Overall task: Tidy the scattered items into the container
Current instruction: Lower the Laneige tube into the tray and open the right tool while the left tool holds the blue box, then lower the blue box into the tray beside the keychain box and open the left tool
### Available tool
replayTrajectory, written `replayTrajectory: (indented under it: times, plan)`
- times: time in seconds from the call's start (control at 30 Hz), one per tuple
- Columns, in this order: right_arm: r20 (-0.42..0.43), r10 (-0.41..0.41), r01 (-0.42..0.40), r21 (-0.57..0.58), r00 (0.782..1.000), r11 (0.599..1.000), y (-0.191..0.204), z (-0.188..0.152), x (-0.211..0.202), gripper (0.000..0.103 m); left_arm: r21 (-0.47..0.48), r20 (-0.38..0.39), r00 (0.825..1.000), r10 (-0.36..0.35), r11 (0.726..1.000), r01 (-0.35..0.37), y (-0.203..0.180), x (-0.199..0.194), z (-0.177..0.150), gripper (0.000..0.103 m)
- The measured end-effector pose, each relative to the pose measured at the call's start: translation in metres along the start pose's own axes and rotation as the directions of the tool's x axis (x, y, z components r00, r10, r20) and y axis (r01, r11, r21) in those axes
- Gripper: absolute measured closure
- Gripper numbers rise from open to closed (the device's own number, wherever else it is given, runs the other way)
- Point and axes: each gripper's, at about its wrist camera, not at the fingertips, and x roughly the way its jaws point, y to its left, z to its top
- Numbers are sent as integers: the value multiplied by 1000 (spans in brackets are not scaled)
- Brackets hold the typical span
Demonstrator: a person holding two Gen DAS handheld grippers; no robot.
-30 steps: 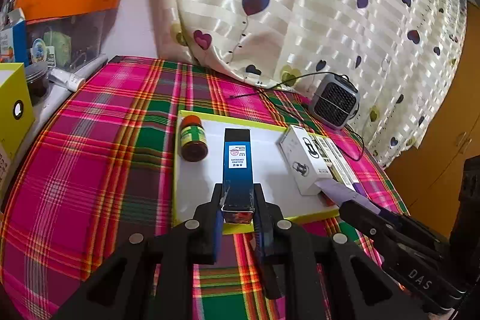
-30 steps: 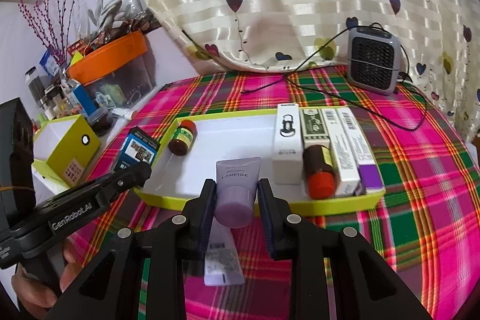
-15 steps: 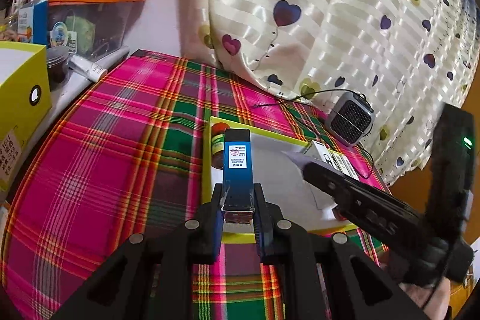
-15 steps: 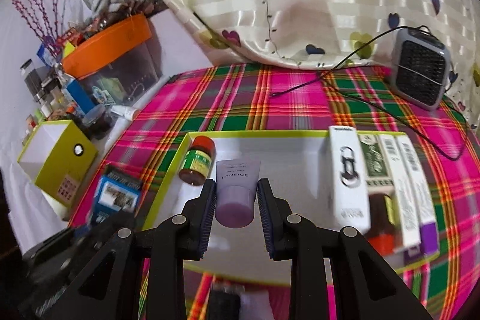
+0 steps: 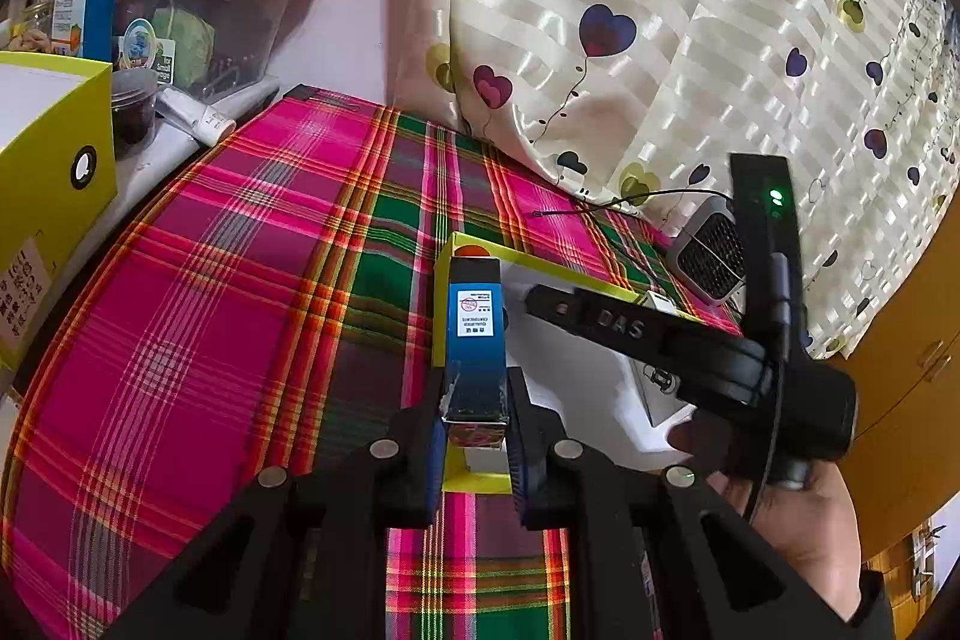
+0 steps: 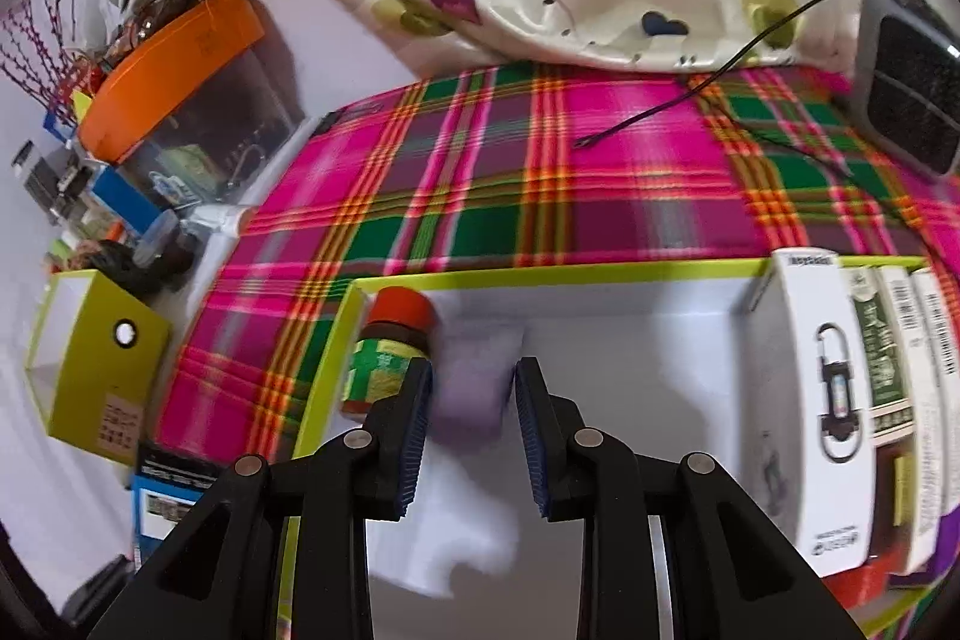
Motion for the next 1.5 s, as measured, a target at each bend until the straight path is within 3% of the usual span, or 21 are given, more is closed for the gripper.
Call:
replayTrajectory:
  times: [0.57, 0.77, 1.2, 1.37, 1.5]
  plan:
    - [-7, 52, -52, -2, 999, 999, -2, -20, -24, 78, -2, -6, 1000, 3, 1000, -3, 0, 3, -1, 85]
    - [-56, 65, -67, -34, 996, 997, 3, -30, -17, 78, 7, -7, 1000, 3, 1000, -3, 0, 2, -1, 85]
    - [-51, 51, -54, -58, 997, 997, -2, -21, -6, 78, 18, -17, 1000, 11, 1000, -11, -3, 4, -2, 85]
    - [-19, 52, -52, -36, 998, 998, -8, -25, -20, 78, 22, -21, 1000, 12, 1000, -12, -4, 5, -2, 85]
    - [89, 49, -46, -43, 995, 998, -13, -38, -60, 78, 35, -19, 1000, 9, 999, -8, -7, 5, -3, 85]
